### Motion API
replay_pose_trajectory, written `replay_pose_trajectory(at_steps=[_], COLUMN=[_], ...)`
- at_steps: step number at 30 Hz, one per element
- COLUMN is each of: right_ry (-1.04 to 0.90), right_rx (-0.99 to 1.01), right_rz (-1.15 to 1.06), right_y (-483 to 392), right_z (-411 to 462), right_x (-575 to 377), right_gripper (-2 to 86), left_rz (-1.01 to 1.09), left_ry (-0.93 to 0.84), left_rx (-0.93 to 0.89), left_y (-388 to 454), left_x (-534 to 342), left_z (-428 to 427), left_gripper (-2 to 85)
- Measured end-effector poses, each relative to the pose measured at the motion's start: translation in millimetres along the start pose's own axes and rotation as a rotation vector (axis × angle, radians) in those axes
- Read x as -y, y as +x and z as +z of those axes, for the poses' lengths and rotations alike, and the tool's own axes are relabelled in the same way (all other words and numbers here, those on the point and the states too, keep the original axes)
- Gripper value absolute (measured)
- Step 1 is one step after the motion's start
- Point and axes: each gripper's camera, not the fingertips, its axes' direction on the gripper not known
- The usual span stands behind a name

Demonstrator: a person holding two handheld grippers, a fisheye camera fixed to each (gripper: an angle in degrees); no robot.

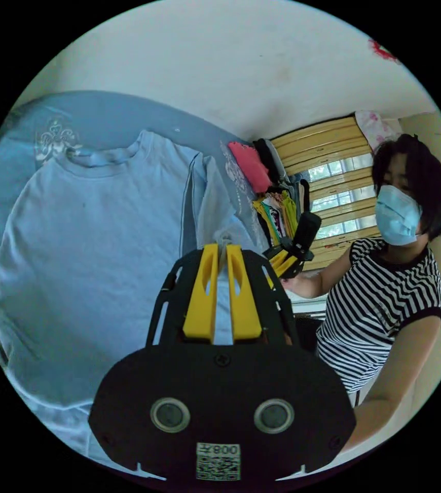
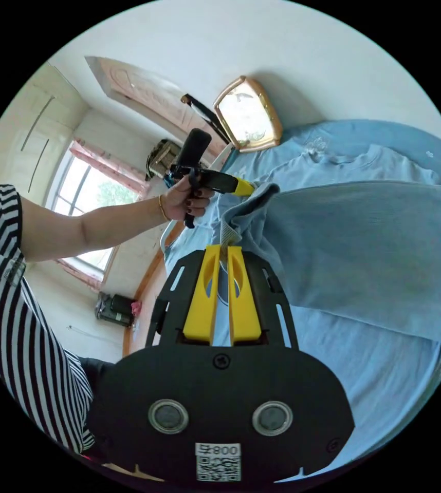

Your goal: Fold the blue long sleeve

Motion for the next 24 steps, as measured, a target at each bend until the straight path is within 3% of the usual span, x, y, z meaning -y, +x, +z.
replay_pose_trajectory(at_steps=[5, 9, 15, 19, 24], right_ry=[-0.173, -0.327, -0.327, -0.305, -0.39], right_rx=[-0.079, -0.119, -0.034, -0.198, -0.257], right_rz=[-0.043, -0.057, -0.08, -0.107, -0.134], right_y=[0.8, 5.6, 2.3, -2.7, 5.1], right_z=[107.8, 185.4, 225.1, 251.8, 318.2], right_x=[19.4, 25.0, 38.5, 47.4, 62.7], right_gripper=[3.0, 3.6, 5.1, 5.9, 5.6], left_rz=[-0.199, -0.32, -0.371, -0.453, -0.52], left_ry=[-0.005, 0.11, 0.119, 0.162, 0.23], left_rx=[0.144, 0.13, 0.129, 0.169, 0.112], left_y=[-79.0, -114.4, -139.9, -161.4, -182.3], left_x=[-68.6, -113.8, -146.0, -164.4, -177.4], left_z=[-11.8, -18.7, 6.8, 13.9, 12.7], left_gripper=[6.9, 9.2, 13.1, 8.6, 4.4])
